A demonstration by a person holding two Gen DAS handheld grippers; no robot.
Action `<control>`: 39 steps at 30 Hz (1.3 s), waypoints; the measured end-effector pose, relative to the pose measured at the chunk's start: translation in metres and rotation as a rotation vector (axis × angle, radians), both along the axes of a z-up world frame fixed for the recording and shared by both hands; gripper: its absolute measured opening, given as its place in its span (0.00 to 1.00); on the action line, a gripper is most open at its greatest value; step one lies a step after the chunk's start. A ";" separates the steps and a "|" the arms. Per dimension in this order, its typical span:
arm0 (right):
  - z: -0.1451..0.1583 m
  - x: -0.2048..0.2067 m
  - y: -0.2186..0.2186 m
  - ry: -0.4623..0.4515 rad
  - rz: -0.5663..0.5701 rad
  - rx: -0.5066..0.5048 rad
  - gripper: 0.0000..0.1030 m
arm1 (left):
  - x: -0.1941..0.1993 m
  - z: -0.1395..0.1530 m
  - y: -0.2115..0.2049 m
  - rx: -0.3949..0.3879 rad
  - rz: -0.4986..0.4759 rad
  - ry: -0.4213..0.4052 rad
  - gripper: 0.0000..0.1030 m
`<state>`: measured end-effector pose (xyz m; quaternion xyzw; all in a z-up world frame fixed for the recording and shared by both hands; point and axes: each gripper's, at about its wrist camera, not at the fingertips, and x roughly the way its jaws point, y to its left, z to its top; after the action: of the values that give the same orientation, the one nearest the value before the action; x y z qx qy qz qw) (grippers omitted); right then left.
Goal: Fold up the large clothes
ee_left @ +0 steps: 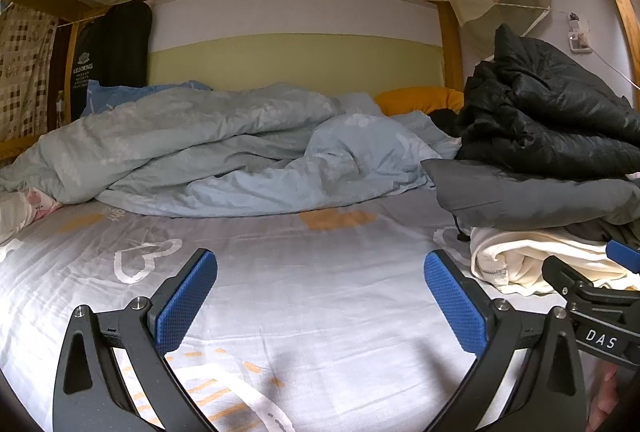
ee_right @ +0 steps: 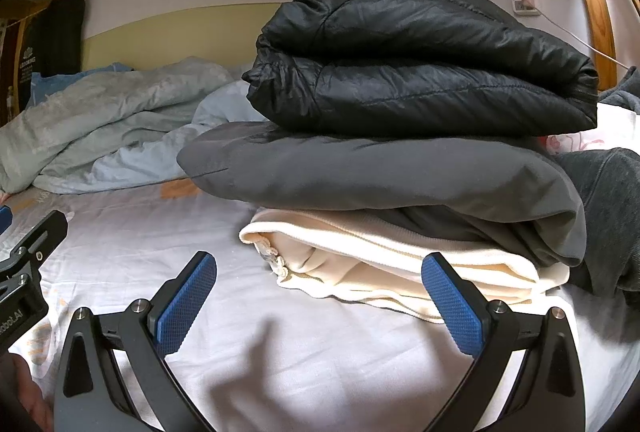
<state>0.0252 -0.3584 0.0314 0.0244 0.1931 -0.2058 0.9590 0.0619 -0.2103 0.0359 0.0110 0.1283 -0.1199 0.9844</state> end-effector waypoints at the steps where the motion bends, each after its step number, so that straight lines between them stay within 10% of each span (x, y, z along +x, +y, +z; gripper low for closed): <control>1: 0.000 -0.001 0.000 -0.002 -0.001 0.000 1.00 | 0.000 0.000 0.001 -0.002 0.002 -0.001 1.00; 39: 0.003 -0.009 -0.006 -0.044 -0.027 0.010 1.00 | -0.008 0.001 0.006 -0.008 0.009 -0.002 1.00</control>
<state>0.0162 -0.3646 0.0348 0.0362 0.1727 -0.2172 0.9600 0.0540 -0.2047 0.0373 0.0068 0.1268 -0.1161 0.9851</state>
